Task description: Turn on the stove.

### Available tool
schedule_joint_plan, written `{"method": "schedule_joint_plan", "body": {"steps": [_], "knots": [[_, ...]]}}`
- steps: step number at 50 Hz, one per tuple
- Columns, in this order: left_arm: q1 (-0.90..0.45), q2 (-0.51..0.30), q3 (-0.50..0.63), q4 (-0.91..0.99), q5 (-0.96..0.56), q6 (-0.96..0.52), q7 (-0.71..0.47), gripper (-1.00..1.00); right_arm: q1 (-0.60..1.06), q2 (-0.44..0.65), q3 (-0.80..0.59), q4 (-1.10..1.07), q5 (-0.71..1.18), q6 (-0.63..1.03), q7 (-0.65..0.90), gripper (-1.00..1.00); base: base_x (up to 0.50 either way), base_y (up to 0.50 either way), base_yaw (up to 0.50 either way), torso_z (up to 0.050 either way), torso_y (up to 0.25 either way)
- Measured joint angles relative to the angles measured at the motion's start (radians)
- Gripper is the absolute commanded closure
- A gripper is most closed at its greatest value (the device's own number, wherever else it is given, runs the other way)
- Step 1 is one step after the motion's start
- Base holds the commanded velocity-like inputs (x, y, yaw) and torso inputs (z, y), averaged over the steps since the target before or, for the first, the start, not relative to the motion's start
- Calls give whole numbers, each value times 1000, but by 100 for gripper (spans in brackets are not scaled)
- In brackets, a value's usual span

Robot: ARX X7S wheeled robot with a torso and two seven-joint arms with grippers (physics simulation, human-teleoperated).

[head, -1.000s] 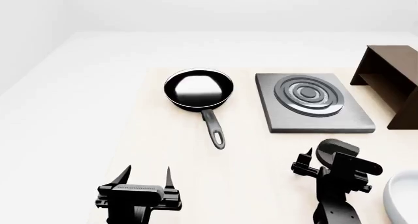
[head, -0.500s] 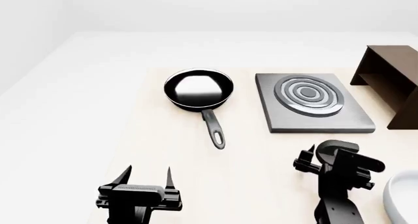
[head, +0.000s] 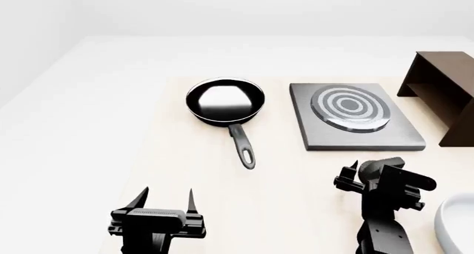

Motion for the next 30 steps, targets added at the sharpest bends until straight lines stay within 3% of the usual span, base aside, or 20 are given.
{"method": "schedule_joint_plan", "body": {"steps": [10, 23, 30], "knots": [[0, -2, 4, -2, -1, 3, -4, -100, 3, -2, 4, 7, -4, -7, -3, -100, 0, 0, 0, 0, 0], [0, -5, 9, 0, -2, 4, -9, -100, -276, 20, -36, -588, -33, 182, 125, -100, 0, 0, 0, 0, 0], [-1, -7, 12, 1, -4, 3, -11, -100, -387, 14, -82, -807, -85, 228, 181, -100, 0, 0, 0, 0, 0]]}}
